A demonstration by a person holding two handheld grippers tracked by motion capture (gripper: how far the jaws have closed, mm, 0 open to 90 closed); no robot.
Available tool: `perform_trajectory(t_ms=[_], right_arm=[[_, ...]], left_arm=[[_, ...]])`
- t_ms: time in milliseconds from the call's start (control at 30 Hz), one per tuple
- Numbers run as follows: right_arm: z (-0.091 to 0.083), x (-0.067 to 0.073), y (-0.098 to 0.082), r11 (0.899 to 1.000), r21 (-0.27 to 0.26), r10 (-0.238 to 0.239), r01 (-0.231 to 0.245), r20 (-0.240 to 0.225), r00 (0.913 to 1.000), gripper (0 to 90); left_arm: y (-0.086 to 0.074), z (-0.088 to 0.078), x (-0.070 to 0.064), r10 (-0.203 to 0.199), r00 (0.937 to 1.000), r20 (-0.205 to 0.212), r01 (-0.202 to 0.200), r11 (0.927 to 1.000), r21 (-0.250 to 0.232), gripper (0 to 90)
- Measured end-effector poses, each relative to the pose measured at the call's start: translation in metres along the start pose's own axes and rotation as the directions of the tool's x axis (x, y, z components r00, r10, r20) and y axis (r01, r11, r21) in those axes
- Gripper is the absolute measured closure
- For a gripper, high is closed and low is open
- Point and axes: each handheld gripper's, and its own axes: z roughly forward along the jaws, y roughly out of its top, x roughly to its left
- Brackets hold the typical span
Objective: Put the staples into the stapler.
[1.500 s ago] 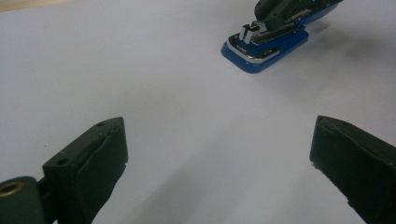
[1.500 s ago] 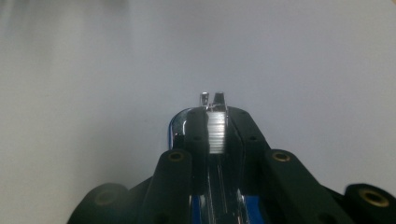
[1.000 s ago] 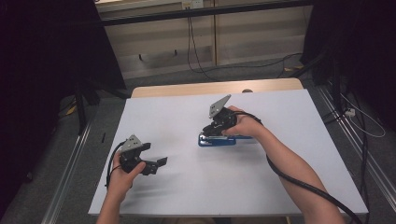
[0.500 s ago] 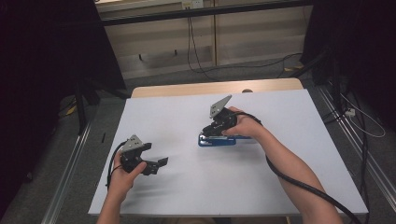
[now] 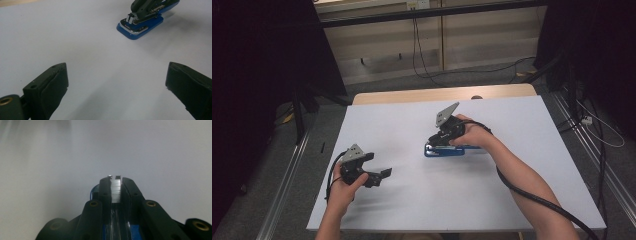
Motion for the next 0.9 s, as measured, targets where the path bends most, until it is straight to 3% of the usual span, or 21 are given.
perform_trajectory(t_ms=[267, 367, 633, 900], right_arm=[[0.002, 0.000, 0.001, 1.000, 0.010, -0.011, 0.011, 0.002, 0.9999, 75.9], [0.001, 0.000, 0.000, 1.000, -0.004, 0.001, -0.001, 0.015, 0.9999, 67.6], [-0.018, 0.004, -0.003, 0.997, -0.061, 0.058, -0.053, 0.080, 0.9951, 54.4], [-0.037, 0.013, -0.007, 0.993, -0.076, 0.096, -0.086, 0.138, 0.9858, 43.4]], left_arm=[[0.000, 0.001, 0.000, -0.003, 1.0000, 0.004, 0.003, 1.0000, 0.001, 4.6], [0.000, 0.001, 0.000, -0.002, 1.0000, 0.004, 0.002, 1.0000, 0.003, 4.6], [0.000, 0.001, 0.000, -0.009, 0.9999, 0.010, 0.009, 1.0000, -0.005, 4.6], [0.001, 0.003, 0.000, -0.013, 0.9999, 0.011, 0.013, 0.9999, -0.009, 4.6]])
